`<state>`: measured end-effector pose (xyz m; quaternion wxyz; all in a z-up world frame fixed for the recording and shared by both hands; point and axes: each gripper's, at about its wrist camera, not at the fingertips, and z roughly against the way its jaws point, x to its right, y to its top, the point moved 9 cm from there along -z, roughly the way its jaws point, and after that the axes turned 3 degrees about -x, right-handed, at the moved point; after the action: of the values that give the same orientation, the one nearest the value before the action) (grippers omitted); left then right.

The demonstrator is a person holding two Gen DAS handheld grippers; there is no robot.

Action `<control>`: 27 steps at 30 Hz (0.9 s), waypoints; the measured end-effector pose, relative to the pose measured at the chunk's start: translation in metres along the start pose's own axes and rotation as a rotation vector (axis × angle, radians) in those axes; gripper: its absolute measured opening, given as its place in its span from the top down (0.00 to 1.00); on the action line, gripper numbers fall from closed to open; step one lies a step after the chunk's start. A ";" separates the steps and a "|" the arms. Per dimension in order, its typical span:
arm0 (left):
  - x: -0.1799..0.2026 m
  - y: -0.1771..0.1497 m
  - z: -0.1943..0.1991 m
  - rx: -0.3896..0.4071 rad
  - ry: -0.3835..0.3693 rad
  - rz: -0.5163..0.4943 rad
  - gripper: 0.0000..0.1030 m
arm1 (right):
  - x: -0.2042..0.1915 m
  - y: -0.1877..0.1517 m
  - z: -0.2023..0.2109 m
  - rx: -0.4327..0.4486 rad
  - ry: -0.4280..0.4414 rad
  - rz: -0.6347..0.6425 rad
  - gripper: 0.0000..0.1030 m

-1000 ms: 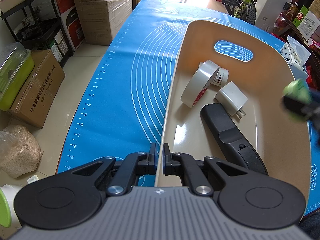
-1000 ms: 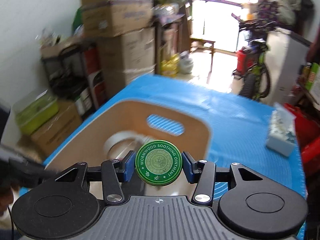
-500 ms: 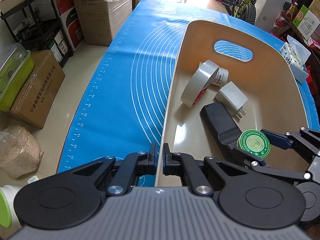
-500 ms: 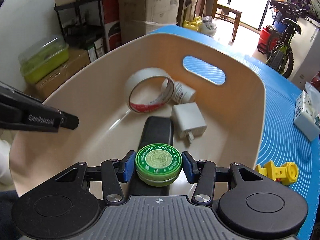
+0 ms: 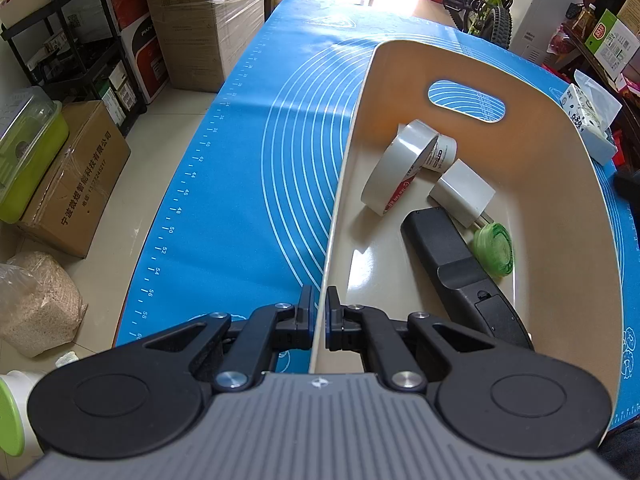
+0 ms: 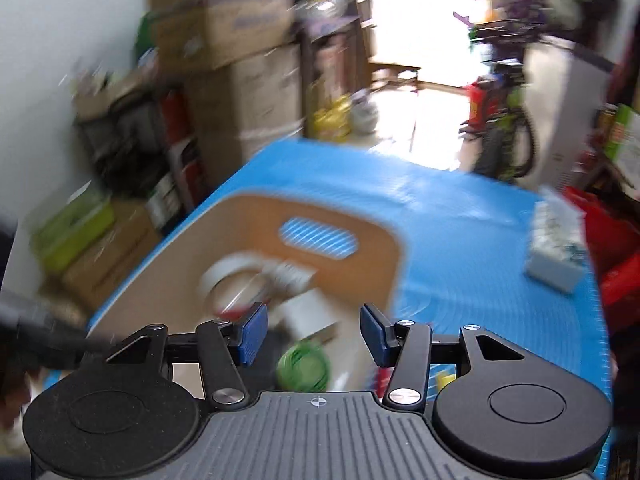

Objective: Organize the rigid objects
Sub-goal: 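Carry the green tin into the basket and release it, then grasp the yellow plastic tool with the right gripper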

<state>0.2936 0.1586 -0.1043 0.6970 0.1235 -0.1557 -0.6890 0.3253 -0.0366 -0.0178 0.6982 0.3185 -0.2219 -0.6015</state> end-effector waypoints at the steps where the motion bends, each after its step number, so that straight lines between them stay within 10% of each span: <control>1: 0.000 0.000 0.000 0.000 0.000 0.000 0.94 | 0.014 0.004 0.002 0.009 -0.032 -0.019 0.39; 12: 0.000 0.000 0.000 0.000 0.002 -0.002 0.94 | 0.153 -0.049 -0.066 -0.210 -0.247 -0.438 0.39; 27: 0.000 0.001 0.000 -0.002 0.008 -0.011 0.93 | 0.189 -0.084 -0.119 -0.292 -0.325 -0.676 0.40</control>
<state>0.2944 0.1582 -0.1036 0.6939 0.1263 -0.1516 -0.6925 0.3822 -0.2068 -0.1744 0.4546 0.1717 -0.1245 -0.8651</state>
